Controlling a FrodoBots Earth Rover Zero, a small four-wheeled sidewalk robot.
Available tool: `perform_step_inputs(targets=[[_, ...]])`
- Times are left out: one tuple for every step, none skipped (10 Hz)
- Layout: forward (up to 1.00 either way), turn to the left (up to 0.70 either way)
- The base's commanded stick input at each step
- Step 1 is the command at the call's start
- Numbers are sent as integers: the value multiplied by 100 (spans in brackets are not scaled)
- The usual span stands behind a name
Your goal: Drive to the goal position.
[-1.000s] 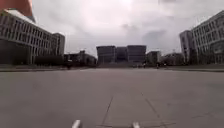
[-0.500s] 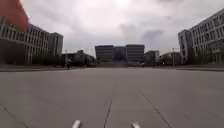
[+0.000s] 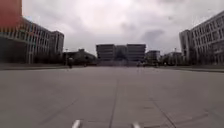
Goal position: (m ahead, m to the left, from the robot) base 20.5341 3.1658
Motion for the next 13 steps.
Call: perform_step_inputs(targets=[[85,0],[85,0],[85,0],[85,0],[85,-1],[85,-10],[85,-34],[85,-24],[85,0],[85,0],[85,0],[85,0],[85,0]])
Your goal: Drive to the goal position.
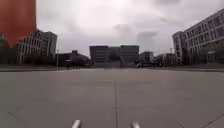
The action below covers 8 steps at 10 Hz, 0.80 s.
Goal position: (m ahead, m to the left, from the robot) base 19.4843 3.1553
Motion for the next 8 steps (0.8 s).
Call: perform_step_inputs(targets=[[85,0],[85,0],[85,0],[85,0],[85,0],[85,0],[85,0],[85,0]])
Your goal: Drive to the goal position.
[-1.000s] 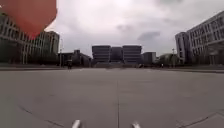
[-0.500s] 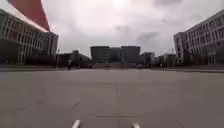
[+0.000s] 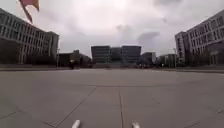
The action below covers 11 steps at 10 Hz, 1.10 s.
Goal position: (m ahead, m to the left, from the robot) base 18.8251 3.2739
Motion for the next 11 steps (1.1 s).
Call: perform_step_inputs(targets=[[85,0],[85,0],[85,0],[85,0],[85,0],[85,0],[85,0],[85,0],[85,0],[85,0],[85,0]])
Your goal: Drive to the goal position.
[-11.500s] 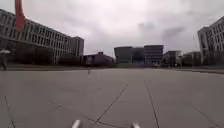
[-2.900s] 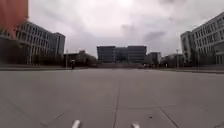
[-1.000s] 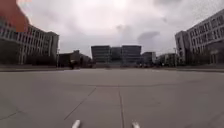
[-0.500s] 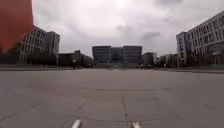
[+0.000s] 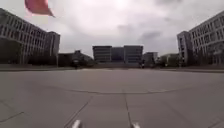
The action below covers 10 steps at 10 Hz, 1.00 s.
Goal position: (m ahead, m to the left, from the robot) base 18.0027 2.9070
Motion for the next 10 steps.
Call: perform_step_inputs(targets=[[85,0],[85,0],[85,0],[85,0],[85,0],[85,0],[85,0],[85,0],[85,0],[85,0]])
